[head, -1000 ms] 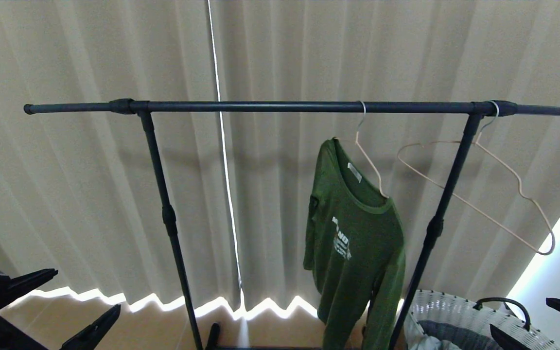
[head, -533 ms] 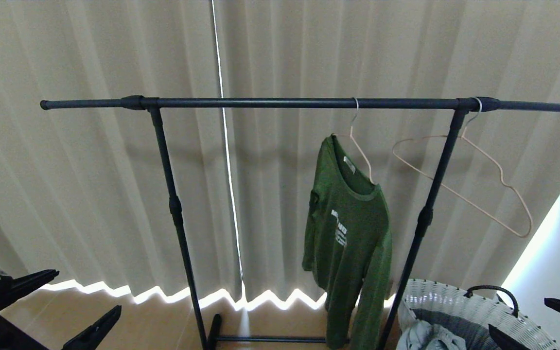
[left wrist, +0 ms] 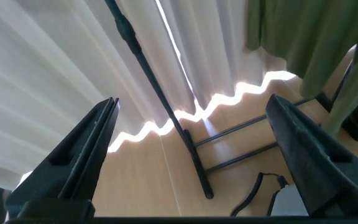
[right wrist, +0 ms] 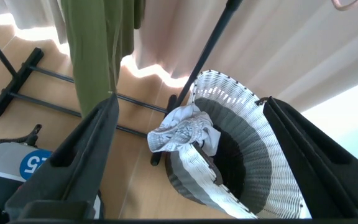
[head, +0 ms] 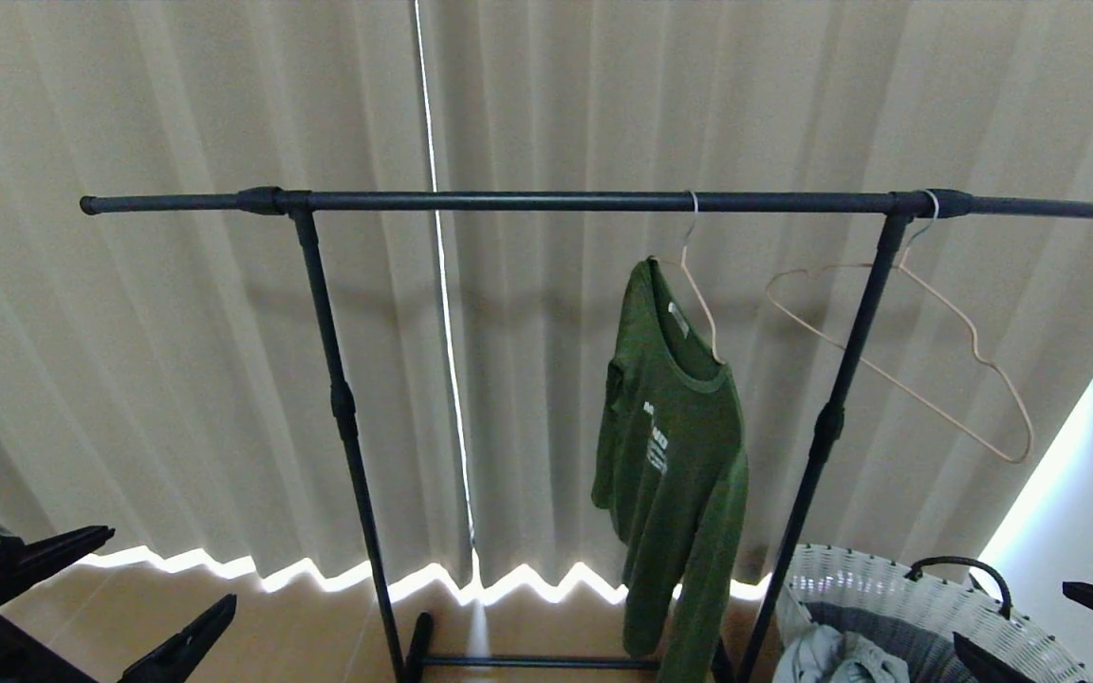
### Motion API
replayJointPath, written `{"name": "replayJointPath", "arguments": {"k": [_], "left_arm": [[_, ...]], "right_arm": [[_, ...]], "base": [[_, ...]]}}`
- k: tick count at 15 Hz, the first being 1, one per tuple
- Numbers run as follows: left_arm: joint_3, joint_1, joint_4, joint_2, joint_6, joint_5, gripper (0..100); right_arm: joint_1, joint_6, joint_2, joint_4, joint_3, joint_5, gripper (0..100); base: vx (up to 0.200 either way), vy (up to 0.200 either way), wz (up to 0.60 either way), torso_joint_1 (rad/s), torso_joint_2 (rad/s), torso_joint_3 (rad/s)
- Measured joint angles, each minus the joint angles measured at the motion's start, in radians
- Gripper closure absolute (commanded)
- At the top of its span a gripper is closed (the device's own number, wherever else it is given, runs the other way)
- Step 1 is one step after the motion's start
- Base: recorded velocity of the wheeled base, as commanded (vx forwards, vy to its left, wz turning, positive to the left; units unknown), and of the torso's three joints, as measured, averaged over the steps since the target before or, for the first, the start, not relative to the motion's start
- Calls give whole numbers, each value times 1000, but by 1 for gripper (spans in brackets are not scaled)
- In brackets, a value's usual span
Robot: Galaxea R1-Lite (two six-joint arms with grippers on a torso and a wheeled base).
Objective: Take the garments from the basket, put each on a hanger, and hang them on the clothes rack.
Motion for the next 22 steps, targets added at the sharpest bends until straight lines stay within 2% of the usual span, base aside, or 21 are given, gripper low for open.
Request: {"name": "replayJointPath", "arguments": {"k": [16, 22], "left_arm": [[-1, 4, 1, 12, 3, 0, 0], [-2, 4, 0, 12, 5, 0, 0]], "right_arm": [[0, 0, 0, 1, 1, -4, 0], [0, -1, 0, 1, 8, -4, 0]], "base": [[0, 0, 0, -201, 449, 247], [0, 0, 0, -116, 303, 163]]}}
